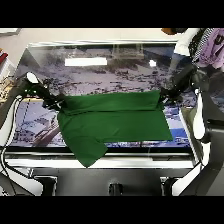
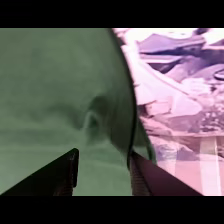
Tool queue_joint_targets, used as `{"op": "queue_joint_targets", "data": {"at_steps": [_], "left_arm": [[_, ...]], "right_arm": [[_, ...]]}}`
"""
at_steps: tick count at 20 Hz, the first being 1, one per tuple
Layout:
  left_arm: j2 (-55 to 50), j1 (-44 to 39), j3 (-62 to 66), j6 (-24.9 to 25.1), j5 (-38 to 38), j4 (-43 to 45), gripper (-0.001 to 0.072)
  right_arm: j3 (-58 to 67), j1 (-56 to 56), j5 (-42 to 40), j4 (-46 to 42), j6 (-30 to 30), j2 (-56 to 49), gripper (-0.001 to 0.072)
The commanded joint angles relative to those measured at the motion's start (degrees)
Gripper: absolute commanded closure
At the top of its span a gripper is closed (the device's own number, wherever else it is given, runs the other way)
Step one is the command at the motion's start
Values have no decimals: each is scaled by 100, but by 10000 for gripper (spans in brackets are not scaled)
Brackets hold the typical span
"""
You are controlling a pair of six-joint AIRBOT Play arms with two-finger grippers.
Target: Fold the clothes and pants, and hang the long-sleeved shirts on hangers.
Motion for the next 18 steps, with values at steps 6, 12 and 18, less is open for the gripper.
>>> {"op": "queue_joint_targets", "data": {"at_steps": [6,12,18], "left_arm": [[2170,1014,-2124,111,-238,282,234],[4468,1246,-5755,-323,1117,-1513,233],[4959,654,-7381,-586,1773,-2356,233]], "right_arm": [[-688,-1239,-33,400,-758,1425,326],[-2736,-1276,544,678,-828,2503,326],[-3456,-1080,664,802,-841,2898,327]]}}
